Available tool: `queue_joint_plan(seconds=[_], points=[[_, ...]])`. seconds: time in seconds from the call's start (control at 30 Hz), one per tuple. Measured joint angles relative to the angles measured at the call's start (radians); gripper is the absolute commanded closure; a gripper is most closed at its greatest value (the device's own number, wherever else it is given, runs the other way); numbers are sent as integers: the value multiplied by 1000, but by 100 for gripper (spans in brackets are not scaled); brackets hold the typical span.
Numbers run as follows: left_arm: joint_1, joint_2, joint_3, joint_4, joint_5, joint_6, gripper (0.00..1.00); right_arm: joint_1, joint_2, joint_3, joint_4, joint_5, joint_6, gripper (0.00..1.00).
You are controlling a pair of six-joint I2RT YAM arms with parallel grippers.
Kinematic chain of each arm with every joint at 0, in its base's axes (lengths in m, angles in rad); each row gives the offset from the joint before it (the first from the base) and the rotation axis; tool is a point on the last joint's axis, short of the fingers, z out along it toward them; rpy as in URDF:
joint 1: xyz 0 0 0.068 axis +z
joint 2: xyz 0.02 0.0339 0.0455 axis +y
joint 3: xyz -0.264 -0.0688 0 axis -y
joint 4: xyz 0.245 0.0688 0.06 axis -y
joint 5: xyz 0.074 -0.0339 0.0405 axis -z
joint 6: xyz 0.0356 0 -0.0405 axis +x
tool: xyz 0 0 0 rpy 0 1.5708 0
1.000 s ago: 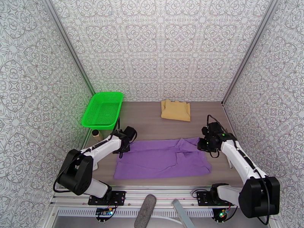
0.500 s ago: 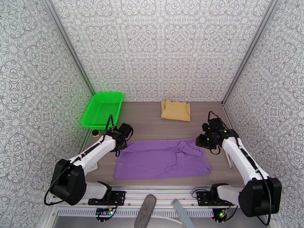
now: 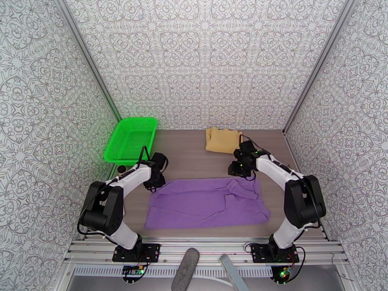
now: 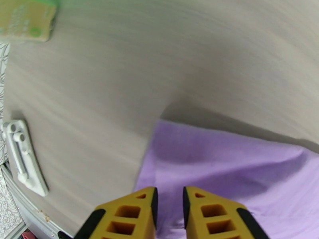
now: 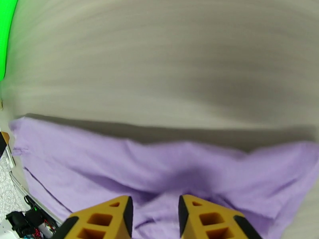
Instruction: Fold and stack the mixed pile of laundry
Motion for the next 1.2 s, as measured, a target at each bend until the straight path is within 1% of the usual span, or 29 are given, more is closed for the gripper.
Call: queue_joint_plan(seconds=[0.17,0.3,0.43,0.57,0.67,0.73,0.83,0.93,1.07,1.2], points=[[12,8,0,3,6,11,75,11,57,-10,26,6,5,84],[18,8,10,1,6,22,74,65,28,-93,39,15,9,86],[19,8,20,-10,6,29,74,142,-111,-229,30,57,50,85],[19,8,21,-20,6,30,74,203,-315,-361,23,95,118,84],[19,8,21,-26,10,34,68,214,-411,-438,25,106,167,84],[20,8,21,-29,19,39,65,215,-433,-464,24,113,187,83],[26,10,21,-32,41,45,64,215,-433,-455,13,129,192,83],[33,29,21,-32,71,51,64,201,-401,-360,-29,147,179,84],[54,49,21,-32,103,52,64,159,-336,-197,-31,158,142,84],[93,49,21,-30,116,52,64,145,-291,-150,-19,159,115,84]])
